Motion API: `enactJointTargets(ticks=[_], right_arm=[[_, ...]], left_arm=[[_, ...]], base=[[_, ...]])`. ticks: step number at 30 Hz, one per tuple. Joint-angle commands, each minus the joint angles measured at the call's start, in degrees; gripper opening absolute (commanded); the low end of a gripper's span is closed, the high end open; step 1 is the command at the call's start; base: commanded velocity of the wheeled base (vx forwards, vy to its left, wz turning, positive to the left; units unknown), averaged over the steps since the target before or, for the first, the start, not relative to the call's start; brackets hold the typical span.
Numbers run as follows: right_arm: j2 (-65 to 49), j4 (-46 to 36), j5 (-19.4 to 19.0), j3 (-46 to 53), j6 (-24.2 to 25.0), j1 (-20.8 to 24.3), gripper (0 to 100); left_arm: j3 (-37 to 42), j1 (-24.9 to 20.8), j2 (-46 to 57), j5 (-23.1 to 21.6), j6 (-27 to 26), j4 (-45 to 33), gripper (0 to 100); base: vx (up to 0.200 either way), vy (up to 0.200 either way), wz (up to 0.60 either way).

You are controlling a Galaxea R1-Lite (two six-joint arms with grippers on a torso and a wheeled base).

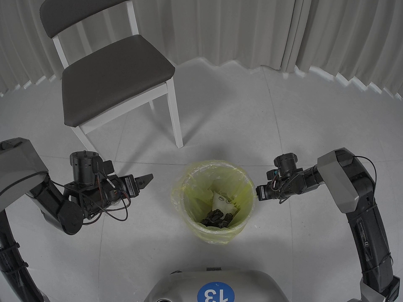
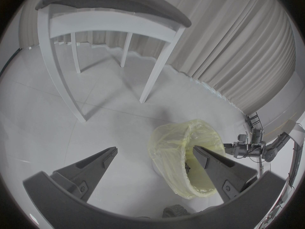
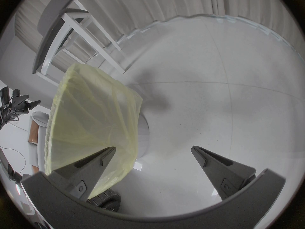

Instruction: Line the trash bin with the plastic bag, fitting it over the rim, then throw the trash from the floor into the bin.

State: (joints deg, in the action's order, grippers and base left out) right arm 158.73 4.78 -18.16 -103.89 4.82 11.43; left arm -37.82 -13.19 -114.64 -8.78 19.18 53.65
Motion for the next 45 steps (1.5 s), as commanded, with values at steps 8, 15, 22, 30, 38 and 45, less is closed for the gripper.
enactJointTargets(ticks=[8, 15, 22, 30, 38, 45], right_arm=[[-5.89, -1.35, 0.15, 3.96, -2.62, -3.44, 100], [-16.00, -1.35, 0.23, 14.15, -6.40, -6.51, 100], [-34.28, 0.76, 5.33, 32.43, -7.10, -9.85, 100], [-50.28, 15.17, 6.65, 49.48, -6.31, -14.60, 100], [-63.99, 30.03, 6.83, 63.19, -1.21, -16.53, 100], [-75.15, 37.85, 6.83, 70.31, 1.07, -16.53, 100]], left_arm=[[1.08, -1.58, 0.56, 0.78, 0.07, 1.98, 100], [0.46, -1.93, 0.21, 1.04, -0.46, 3.21, 100], [1.43, -2.28, 4.34, 1.04, -1.95, 2.34, 100], [4.94, -2.37, 14.53, 1.13, -2.74, -0.56, 100], [10.74, -2.19, 24.55, 3.24, -2.92, -0.48, 100], [13.56, -3.25, 38.35, 5.44, -5.46, -3.73, 100]], base=[[0.000, 0.000, 0.00], [0.000, 0.000, 0.00], [0.000, 0.000, 0.00], [0.000, 0.000, 0.00], [0.000, 0.000, 0.00], [0.000, 0.000, 0.00]])
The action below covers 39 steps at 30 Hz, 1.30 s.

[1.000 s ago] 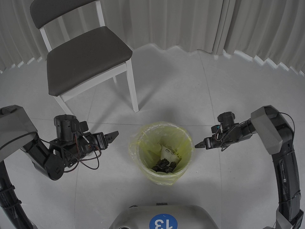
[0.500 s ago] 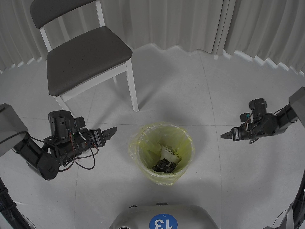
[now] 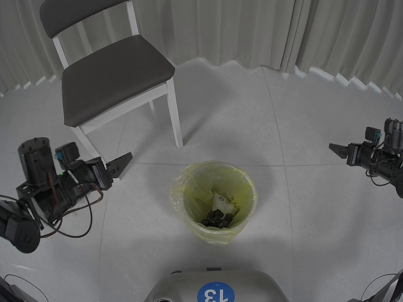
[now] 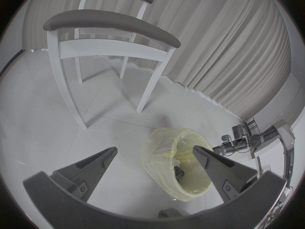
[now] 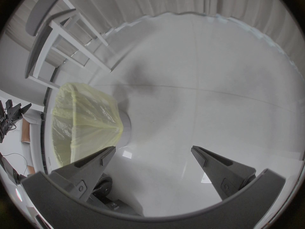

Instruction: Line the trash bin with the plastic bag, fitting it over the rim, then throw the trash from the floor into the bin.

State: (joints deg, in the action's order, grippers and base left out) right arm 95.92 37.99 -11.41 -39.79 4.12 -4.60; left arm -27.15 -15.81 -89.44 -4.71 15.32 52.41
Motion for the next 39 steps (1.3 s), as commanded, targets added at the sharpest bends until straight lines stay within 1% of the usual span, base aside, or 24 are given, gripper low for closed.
enactJointTargets(ticks=[1, 7, 10, 12, 13, 16, 17, 18, 21, 22, 23, 24, 26, 27, 28, 30, 35, 38, 39], right_arm=[[-15.06, 5.26, 0.16, 7.01, 1.86, -0.59, 100], [-28.42, 4.55, 0.07, 8.15, 3.61, -0.59, 100], [-33.43, 4.29, -0.10, 8.06, 3.53, -0.59, 100], [-37.91, 3.32, -0.63, 7.97, 3.44, -0.59, 100], [-39.23, 2.62, -0.63, 7.80, 3.44, -0.50, 100], [-45.20, -1.16, -0.81, 6.92, 3.26, -0.33, 100], [-46.35, -1.77, -0.89, 6.74, 3.17, -0.15, 100], [-48.45, -3.09, -0.89, 6.13, 3.09, 0.03, 100], [-53.73, -7.84, -0.98, 3.58, 2.91, 0.11, 100], [-54.26, -8.37, -0.98, 3.32, 2.91, 0.11, 100], [-57.07, -11.18, -0.98, 1.91, 2.91, 0.29, 100], [-59.00, -13.64, -1.25, 1.12, 2.91, 0.46, 100], [-63.31, -18.74, -2.74, 0.06, 3.00, 0.99, 100], [-64.10, -19.53, -3.00, -0.11, 3.00, 1.17, 100], [-67.61, -23.48, -4.41, -1.17, 3.00, 1.61, 100], [-72.01, -29.02, -5.46, -3.10, 2.91, 2.57, 100], [-78.25, -40.97, -5.73, -8.99, 2.91, 5.21, 100], [-80.89, -45.02, -5.64, -10.48, 2.82, 6.79, 100], [-81.06, -45.11, -5.64, -10.57, 2.82, 6.79, 100]], left_arm=[[2.80, -0.54, 16.41, 1.37, -1.96, -4.59, 100], [1.75, -0.10, 30.12, 1.81, -2.84, -11.01, 100], [-0.89, 0.17, 35.83, 1.81, -6.27, -16.28, 100], [-4.05, 2.36, 40.40, 1.72, -8.38, -22.96, 100], [-4.93, 3.51, 41.81, 1.72, -8.38, -25.16, 100], [-7.22, 8.96, 47.61, 1.37, -8.47, -34.30, 100], [-7.66, 9.75, 48.84, 1.19, -8.47, -36.06, 100], [-8.54, 10.80, 51.12, 1.19, -8.47, -39.66, 100], [-13.46, 11.50, 57.45, 1.19, -8.73, -50.56, 100], [-13.90, 11.50, 58.07, 1.19, -8.73, -51.53, 100], [-16.27, 11.15, 60.53, 1.10, -8.91, -56.45, 100], [-17.94, 10.98, 62.02, 0.93, -8.91, -59.61, 100], [-20.49, 10.63, 63.87, 0.93, -9.00, -63.92, 100], [-20.75, 10.63, 64.04, 0.93, -9.00, -64.45, 100], [-22.07, 10.45, 64.92, 0.93, -9.08, -66.47, 100], [-23.21, 10.71, 65.98, 1.01, -9.43, -67.70, 100], [-24.18, 10.89, 69.58, 1.37, -11.81, -70.16, 100], [-25.06, 10.89, 71.78, 1.37, -12.34, -72.27, 100], [-25.15, 10.89, 71.86, 1.37, -12.34, -72.45, 100]], base=[[0.000, 0.000, 0.00], [0.000, 0.000, 0.00], [0.000, 0.000, 0.00], [0.000, 0.000, 0.00], [0.000, 0.000, 0.00], [0.000, 0.000, 0.00], [0.000, 0.000, 0.00], [0.000, 0.000, 0.00], [0.000, 0.000, 0.00], [0.000, 0.000, 0.00], [0.000, 0.000, 0.00], [0.000, 0.000, 0.00], [0.000, 0.000, 0.00], [0.000, 0.000, 0.00], [0.000, 0.000, 0.00], [0.000, 0.000, 0.00], [0.000, 0.000, 0.00], [0.000, 0.000, 0.00], [0.000, 0.000, 0.00]])
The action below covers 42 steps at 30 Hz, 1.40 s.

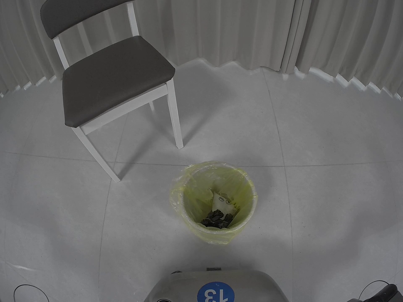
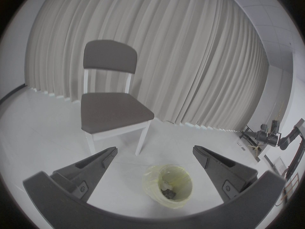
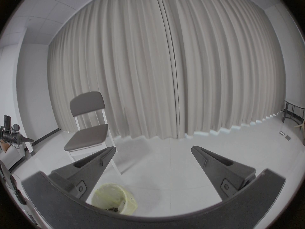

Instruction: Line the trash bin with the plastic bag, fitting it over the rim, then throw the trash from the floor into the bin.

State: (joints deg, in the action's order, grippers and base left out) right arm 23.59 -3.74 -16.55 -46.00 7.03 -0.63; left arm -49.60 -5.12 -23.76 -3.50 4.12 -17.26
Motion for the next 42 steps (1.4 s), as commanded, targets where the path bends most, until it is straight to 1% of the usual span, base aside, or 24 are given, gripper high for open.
enactJointTargets(ticks=[1, 3, 5, 8, 17, 21, 23, 32, 36, 39, 42], right_arm=[[-10.41, -4.61, -0.50, -4.54, -0.18, 3.01, 100], [-11.20, -5.05, -0.50, -4.54, -0.18, 3.01, 100], [-14.01, -6.80, -0.50, -4.63, -0.27, 3.01, 100], [-15.85, -8.30, -0.50, -4.01, -0.44, 3.01, 100], [-19.90, -9.97, -0.58, -3.40, -0.35, 2.30, 100], [-21.30, -10.06, -0.58, -1.38, -0.35, 1.69, 100], [-23.15, -10.06, -0.50, 1.00, -0.27, 0.90, 100], [-23.15, -9.97, 0.12, 1.35, -0.44, 0.81, 100], [-23.15, -9.79, 0.38, 1.79, -0.53, 0.81, 100], [-23.15, -9.62, 2.14, 2.58, -0.44, 0.90, 100], [-23.24, -9.35, 3.11, 3.37, -0.44, 0.81, 100]], left_arm=[[-3.48, 0.29, 7.15, 0.25, -1.13, -4.10, 100], [-3.92, 0.29, 7.68, 0.25, -1.13, -4.80, 100], [-5.33, 0.02, 9.87, 0.25, -1.13, -8.14, 100], [-5.33, 0.02, 11.19, -0.02, -1.31, -10.34, 100], [-5.24, 0.11, 14.18, -0.28, -1.31, -10.95, 100], [-5.33, 0.20, 14.79, -0.19, -1.31, -11.04, 100], [-5.33, 0.55, 16.03, 0.42, -1.31, -12.45, 100], [-4.54, 1.25, 18.49, 0.25, -0.60, -13.15, 100], [-4.10, 2.66, 19.28, 0.25, 0.10, -12.97, 100], [-4.01, 4.15, 21.74, -0.19, 2.91, -12.80, 100], [-2.78, 4.86, 23.58, -0.46, 3.53, -12.88, 100]], base=[[0.000, 0.000, 0.00], [0.000, 0.000, 0.00], [0.000, 0.000, 0.00], [0.000, 0.000, 0.00], [0.000, 0.000, 0.00], [0.000, 0.000, 0.00], [0.000, 0.000, 0.00], [0.000, 0.000, 0.00], [0.000, 0.000, 0.00], [0.000, 0.000, 0.00], [0.000, 0.000, 0.00]])
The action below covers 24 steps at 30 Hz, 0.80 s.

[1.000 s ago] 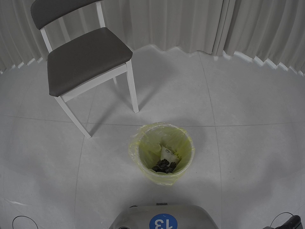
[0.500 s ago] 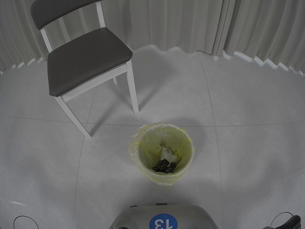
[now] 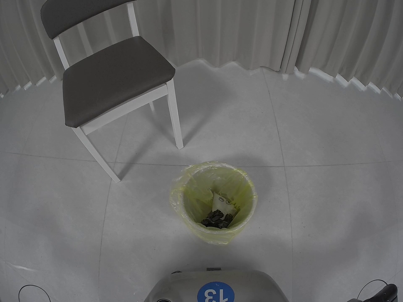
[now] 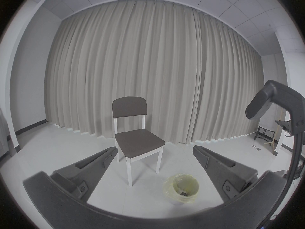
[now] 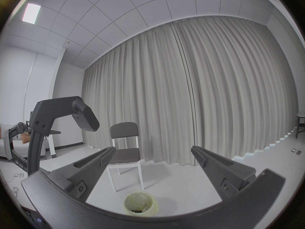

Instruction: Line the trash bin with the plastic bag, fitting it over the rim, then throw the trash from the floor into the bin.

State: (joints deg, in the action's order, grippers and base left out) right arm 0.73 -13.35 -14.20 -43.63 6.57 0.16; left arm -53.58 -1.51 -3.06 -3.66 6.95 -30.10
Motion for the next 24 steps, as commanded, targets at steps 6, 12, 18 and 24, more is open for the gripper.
enactJointTargets(ticks=[6, 12, 18, 24], right_arm=[[-0.38, 0.34, 4.18, 1.88, 0.37, 0.11, 100], [-0.29, 7.90, 11.83, 7.16, 0.55, 0.02, 100], [-0.29, 16.78, 12.27, 12.69, 0.37, 0.02, 100], [-0.29, 17.13, 11.04, 17.18, 0.28, 0.02, 100]], left_arm=[[7.79, 1.34, 3.06, 3.22, 0.61, 4.79, 100], [25.72, 1.34, 3.06, 7.26, -0.09, 23.51, 100], [43.38, 1.34, 3.06, 6.82, -5.98, 39.94, 100], [50.50, 1.25, 3.06, 2.43, -6.60, 41.52, 100]], base=[[0.000, 0.000, 0.00], [0.000, 0.000, 0.00], [0.000, 0.000, 0.00], [0.000, 0.000, 0.00]])
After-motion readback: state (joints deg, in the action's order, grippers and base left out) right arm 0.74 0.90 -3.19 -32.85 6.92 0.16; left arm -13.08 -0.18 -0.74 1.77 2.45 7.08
